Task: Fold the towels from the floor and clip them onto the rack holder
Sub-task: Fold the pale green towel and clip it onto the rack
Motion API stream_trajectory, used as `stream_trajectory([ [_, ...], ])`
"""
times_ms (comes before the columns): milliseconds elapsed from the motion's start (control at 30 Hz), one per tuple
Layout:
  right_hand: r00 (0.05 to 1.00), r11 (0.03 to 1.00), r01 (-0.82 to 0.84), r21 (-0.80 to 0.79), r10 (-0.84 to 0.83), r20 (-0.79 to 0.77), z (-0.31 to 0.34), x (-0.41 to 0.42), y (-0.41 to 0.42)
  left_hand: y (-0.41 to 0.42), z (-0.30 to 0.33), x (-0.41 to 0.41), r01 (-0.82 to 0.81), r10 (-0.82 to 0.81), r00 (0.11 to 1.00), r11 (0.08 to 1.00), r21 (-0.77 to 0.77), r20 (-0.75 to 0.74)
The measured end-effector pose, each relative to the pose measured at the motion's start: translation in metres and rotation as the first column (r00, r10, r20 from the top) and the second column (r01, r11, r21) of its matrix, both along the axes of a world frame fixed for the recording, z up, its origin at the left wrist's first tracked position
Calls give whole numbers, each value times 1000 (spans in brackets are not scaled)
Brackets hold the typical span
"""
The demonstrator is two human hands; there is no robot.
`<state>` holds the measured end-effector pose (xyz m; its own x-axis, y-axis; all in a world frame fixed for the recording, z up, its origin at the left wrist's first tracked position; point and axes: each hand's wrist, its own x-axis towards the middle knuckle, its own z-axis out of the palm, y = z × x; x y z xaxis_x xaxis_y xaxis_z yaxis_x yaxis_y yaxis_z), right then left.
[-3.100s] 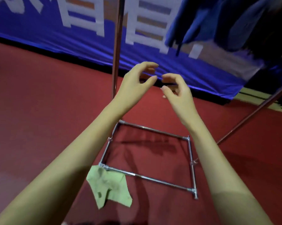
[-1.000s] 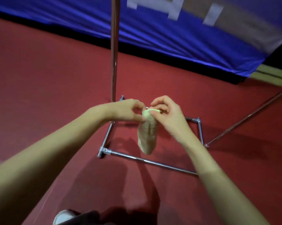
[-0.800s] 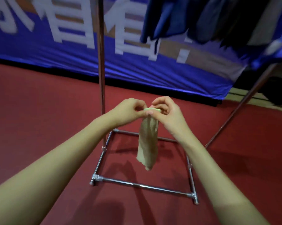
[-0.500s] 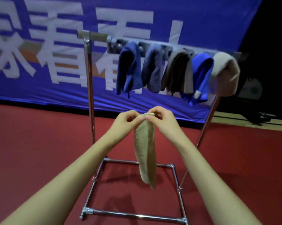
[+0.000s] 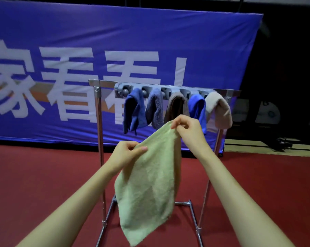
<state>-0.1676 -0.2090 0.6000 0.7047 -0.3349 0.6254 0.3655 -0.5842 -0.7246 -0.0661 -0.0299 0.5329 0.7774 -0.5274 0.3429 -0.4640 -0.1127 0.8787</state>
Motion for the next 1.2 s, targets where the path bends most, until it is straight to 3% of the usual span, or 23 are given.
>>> stream_trajectory([
  [233, 964, 969, 234, -82, -221, 146, 15, -14, -20, 12, 6, 12, -183, 164, 980, 965, 187, 113],
  [433, 967, 962, 251, -106, -243, 79, 19, -21, -32, 22, 24, 15, -255, 255, 967, 963, -82, -15],
  [600, 962, 970, 213, 116, -229, 150, 20, -24, -41, 25, 37, 13, -216, 208, 976, 948, -235, -57],
  [867, 943, 924, 267, 273, -309, 124, 18, -22, -53, 10, 61, 17, -364, 349, 931, 875, -319, -106],
  [1200, 942, 892, 274, 360, -325, 88, 15, -16, -46, -1, 81, 15, -267, 243, 963, 904, -334, -112],
])
